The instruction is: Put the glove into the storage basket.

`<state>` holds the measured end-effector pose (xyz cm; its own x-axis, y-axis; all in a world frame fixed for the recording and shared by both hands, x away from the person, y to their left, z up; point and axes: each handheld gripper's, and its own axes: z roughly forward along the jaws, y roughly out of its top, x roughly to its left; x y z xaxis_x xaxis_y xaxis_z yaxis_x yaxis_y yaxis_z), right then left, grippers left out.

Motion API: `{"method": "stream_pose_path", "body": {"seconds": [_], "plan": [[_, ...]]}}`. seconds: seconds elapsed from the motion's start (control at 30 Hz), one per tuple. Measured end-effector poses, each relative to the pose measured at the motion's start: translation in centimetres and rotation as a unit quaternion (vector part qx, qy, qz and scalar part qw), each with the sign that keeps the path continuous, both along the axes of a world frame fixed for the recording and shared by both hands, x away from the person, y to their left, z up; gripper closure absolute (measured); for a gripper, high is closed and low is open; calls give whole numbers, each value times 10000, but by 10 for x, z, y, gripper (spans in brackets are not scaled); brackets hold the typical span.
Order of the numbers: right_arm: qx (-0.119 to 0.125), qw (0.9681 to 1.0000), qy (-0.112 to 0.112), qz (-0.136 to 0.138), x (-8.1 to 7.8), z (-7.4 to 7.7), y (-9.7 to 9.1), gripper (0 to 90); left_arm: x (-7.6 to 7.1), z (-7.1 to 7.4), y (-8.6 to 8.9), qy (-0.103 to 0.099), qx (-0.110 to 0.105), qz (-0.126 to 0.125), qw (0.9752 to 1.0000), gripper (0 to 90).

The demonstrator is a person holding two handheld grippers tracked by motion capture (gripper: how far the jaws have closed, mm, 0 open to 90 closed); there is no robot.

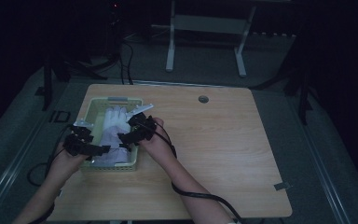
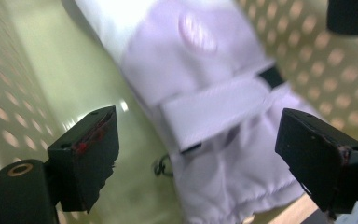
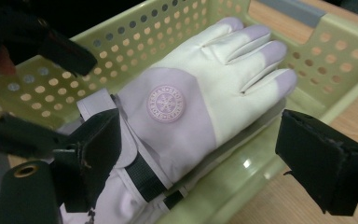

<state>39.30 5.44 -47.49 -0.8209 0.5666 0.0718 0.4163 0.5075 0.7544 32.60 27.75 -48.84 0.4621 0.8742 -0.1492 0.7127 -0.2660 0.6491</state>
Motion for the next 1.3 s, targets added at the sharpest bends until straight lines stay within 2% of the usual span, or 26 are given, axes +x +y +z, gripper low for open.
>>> {"method": "stream_pose_path", "body": {"seconds": [0.07, 0.1, 0.2, 0.27, 0.33, 0.53, 0.7, 0.87, 1.03, 1.17, 1.3], "plan": [[13, 10000, 12, 8, -1, 2, -4, 141, -4, 3, -1, -210, -193, -37, 9996, 84], [10, 10000, 0, 16, -1, 3, -7, 141, -6, 4, -3, -277, -217, -60, 9994, 59], [38, 10000, -25, 34, -3, 6, -14, 141, -12, 7, -11, -464, -131, -113, 9988, 45], [24, 10000, -24, 34, -4, 7, -19, 142, -13, 8, -15, -435, -179, -160, 9988, 45], [7, 10000, -64, 24, -5, 8, -25, 141, -15, 10, -19, -509, -257, -131, 9983, 45], [19, 10000, -47, -26, -5, 7, -45, 141, -17, 16, -34, -578, -505, -348, 9964, 45], [-50, 10000, -45, -44, -7, 6, -63, 142, -21, 19, -54, -738, -495, -539, 9946, 46], [-43, 9999, -73, -106, -8, 4, -82, 141, -26, 19, -75, -780, -433, -778, 9930, 46], [-51, 9998, -140, -158, -10, 1, -101, 142, -30, 21, -95, -795, -537, -1004, 9903, 51], [-94, 9997, -151, -171, -10, -4, -115, 141, -34, 20, -110, -765, -720, -1146, 9878, 51], [-75, 9997, -149, -189, -11, -8, -125, 141, -38, 19, -124, -763, -778, -1307, 9854, 51]]}}
